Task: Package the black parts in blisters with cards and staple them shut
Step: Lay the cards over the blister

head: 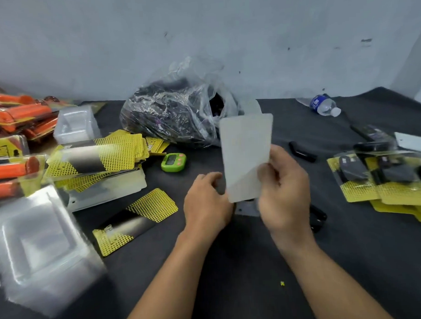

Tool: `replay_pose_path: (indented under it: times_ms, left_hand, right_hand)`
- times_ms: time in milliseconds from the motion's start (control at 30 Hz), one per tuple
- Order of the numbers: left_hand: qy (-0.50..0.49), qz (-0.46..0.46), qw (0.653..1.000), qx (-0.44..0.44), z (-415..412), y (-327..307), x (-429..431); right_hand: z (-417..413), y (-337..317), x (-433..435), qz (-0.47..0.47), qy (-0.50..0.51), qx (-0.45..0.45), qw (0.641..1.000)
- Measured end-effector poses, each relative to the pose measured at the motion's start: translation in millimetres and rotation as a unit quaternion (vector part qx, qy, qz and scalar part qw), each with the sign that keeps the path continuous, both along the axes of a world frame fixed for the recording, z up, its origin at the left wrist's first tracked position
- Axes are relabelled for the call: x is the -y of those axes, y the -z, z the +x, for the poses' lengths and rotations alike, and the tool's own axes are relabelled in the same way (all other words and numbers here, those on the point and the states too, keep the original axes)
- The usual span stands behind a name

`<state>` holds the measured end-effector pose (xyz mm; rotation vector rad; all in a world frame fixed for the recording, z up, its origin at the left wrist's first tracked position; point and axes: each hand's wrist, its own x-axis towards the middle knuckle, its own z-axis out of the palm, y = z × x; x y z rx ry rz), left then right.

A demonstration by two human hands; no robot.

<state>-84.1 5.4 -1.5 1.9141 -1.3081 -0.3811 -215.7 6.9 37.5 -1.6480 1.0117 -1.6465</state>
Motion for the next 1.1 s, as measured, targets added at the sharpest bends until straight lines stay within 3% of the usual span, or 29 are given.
replay_pose_path:
  times_ms: [67, 133, 267, 367, 467, 600, 733, 867, 1100]
  left_hand:
    - [0.002, 0.002, 1.000, -0.027, 3.6, 1.0, 1.0]
    - [-0.008, -0.003, 1.000, -0.029, 4.4, 0.4, -0.7]
    - [-0.047, -0.022, 0.998, -0.021, 5.7, 2.6, -1.1]
    - [-0.060, -0.024, 0.998, 0.002, 8.3, 3.0, -2.6]
    - [-0.043, -0.045, 0.998, 0.029, 8.3, 2.8, -7.2]
    - [-0.080, -0.030, 0.995, -0.056, 12.4, 3.1, -7.0]
    - [-0.102, -0.032, 0.985, -0.137, 21.8, 4.9, -4.8]
    - [-0.103, -0.068, 0.937, -0.327, 27.5, 2.1, -3.3]
    - [-0.092, -0.157, 0.931, -0.317, 21.1, 3.0, -0.3]
  right_hand:
    - [-16.4, 1.7, 7.8, 0.096, 0.014, 0.088, 0.991]
    - [-25.0, 8.2, 16.2, 0.186, 0.026, 0.105, 0.977]
    - [-18.9, 23.7, 21.1, 0.298, 0.003, 0.088, 0.950]
    - [-8.6, 34.9, 16.6, 0.333, -0.019, 0.005, 0.943]
    - [-2.9, 38.7, 10.2, 0.345, -0.027, -0.066, 0.936]
    - [-1.1, 40.3, 6.3, 0.340, -0.014, -0.166, 0.925]
    - [-2.1, 38.8, 7.5, 0.340, -0.028, -0.209, 0.916]
    - [-3.0, 36.8, 9.5, 0.343, -0.019, -0.170, 0.924]
    - [-5.5, 36.1, 15.8, 0.364, -0.007, -0.074, 0.929]
